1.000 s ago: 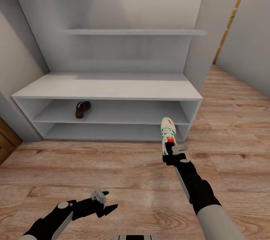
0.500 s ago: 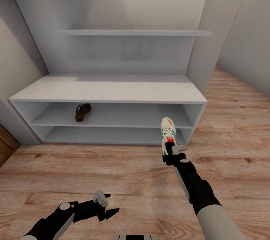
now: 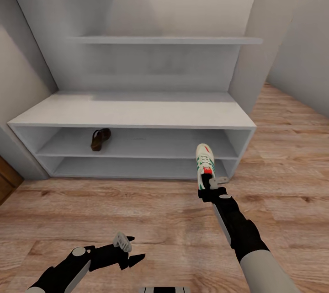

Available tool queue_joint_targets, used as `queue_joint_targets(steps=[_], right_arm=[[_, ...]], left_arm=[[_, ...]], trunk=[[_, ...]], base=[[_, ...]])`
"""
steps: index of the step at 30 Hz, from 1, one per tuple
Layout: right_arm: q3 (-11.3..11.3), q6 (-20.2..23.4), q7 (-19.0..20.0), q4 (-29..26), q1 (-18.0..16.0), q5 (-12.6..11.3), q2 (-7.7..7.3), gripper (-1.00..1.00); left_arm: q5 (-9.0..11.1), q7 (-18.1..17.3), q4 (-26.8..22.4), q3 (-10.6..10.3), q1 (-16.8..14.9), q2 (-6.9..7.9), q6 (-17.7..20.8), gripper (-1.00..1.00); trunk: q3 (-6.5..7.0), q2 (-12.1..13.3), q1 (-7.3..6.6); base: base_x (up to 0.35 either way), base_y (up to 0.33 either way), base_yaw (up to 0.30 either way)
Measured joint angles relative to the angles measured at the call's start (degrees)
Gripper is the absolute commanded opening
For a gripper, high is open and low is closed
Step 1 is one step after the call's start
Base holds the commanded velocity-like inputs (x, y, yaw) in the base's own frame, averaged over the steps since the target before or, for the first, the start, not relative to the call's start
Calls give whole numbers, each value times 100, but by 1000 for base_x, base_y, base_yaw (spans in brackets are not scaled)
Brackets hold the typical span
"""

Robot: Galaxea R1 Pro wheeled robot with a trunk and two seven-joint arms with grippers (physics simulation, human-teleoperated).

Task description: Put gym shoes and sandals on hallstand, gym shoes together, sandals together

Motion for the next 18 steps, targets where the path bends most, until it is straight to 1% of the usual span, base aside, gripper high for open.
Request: queue_joint_targets(steps=[9,13,18], right_arm=[[0,0,1,0,0,-1,0,-100],[6,-1,1,-7,0,-1,0,-100],[9,-2,1,-8,0,-2,0,-100]], left_arm=[[0,0,0,-2,0,0,0,100],[-2,-1,-1,-1,0,0,0,100],[-8,2,0,-2,0,-2,0,100]], trunk=[[0,0,-2],[0,0,-2],[0,0,-2]], base=[[303,2,0],[339,85,0],[342,20,0]])
